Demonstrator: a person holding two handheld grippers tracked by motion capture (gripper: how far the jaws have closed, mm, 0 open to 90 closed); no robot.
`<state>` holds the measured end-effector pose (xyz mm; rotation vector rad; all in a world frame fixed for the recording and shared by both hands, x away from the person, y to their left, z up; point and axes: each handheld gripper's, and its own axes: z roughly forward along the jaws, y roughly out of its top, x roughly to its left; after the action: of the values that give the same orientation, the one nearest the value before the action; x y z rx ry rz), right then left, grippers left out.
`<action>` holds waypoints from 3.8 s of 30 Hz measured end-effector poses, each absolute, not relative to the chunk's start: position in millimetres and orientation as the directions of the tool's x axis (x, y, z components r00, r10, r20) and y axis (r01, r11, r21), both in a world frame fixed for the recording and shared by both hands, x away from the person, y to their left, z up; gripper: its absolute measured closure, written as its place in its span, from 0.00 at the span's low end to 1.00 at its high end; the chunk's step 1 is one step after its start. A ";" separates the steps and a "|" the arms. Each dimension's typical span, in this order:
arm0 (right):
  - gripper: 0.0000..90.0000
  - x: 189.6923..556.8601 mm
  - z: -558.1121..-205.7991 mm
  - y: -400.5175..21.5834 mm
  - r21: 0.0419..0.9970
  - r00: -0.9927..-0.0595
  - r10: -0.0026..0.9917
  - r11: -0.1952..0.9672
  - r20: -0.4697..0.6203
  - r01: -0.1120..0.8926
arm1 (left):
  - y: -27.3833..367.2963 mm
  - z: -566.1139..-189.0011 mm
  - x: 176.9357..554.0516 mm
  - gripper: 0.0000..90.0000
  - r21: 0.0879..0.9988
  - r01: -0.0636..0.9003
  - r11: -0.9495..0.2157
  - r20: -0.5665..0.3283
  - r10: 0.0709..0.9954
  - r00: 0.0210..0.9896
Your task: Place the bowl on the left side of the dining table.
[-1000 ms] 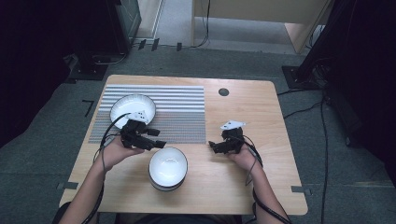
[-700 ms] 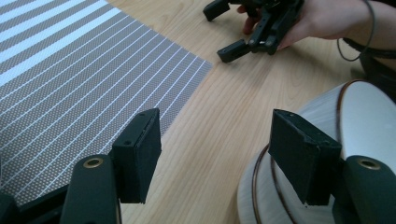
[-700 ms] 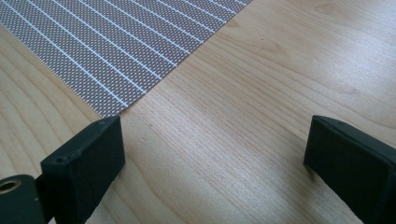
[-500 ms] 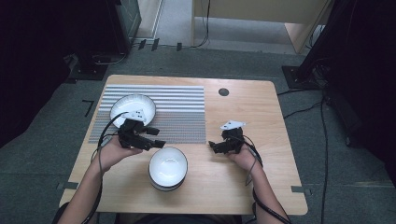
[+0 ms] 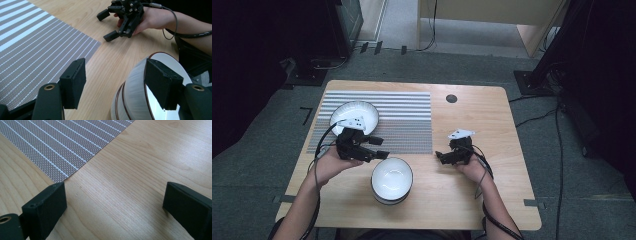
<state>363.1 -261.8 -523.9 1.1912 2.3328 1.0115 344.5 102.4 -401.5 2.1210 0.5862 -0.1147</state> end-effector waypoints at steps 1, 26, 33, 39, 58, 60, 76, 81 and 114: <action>0.05 363.1 -523.9 -261.8 0.721 -0.595 0.803 0.398 0.025 0.568 | 100.7 -402.3 343.8 0.37 0.754 0.447 -0.482 -0.295 0.360 0.885; 0.05 363.1 -523.9 -261.9 0.721 -0.595 0.803 0.398 0.025 0.567 | 79.6 -423.9 339.0 0.47 0.728 0.424 -0.538 -0.304 0.301 0.904; 0.05 363.1 -523.9 -261.9 0.721 -0.595 0.803 0.398 0.025 0.567 | 73.4 -427.2 335.8 0.52 0.726 0.404 -0.556 -0.295 0.278 0.914; 0.05 363.1 -523.9 -261.8 0.721 -0.595 0.803 0.398 0.025 0.567 | 72.1 -428.4 335.4 0.62 0.716 0.411 -0.565 -0.312 0.267 0.912; 0.05 363.1 -523.9 -262.0 0.721 -0.596 0.803 0.400 0.023 0.567 | 71.5 -432.0 336.4 0.83 0.685 0.451 -0.572 -0.349 0.286 0.892; 0.05 363.1 -523.9 -262.0 0.720 -0.596 0.803 0.400 0.023 0.567 | 71.3 -431.8 335.9 0.83 0.684 0.446 -0.577 -0.341 0.287 0.895; 0.05 363.1 -523.9 -262.0 0.720 -0.596 0.803 0.400 0.023 0.567 | 70.9 -428.0 333.8 0.85 0.681 0.430 -0.592 -0.311 0.298 0.902; 0.05 363.2 -523.9 -262.0 0.721 -0.596 0.803 0.400 0.023 0.566 | 74.3 -424.3 335.1 0.86 0.691 0.444 -0.570 -0.324 0.305 0.895; 0.05 363.1 -523.9 -261.8 0.721 -0.594 0.804 0.397 0.025 0.568 | 92.2 -405.0 342.2 0.87 0.686 0.503 -0.526 -0.359 0.356 0.863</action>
<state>363.1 -261.8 -523.9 1.1923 2.3321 1.0114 342.2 92.2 -405.0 2.1794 0.6197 -0.2191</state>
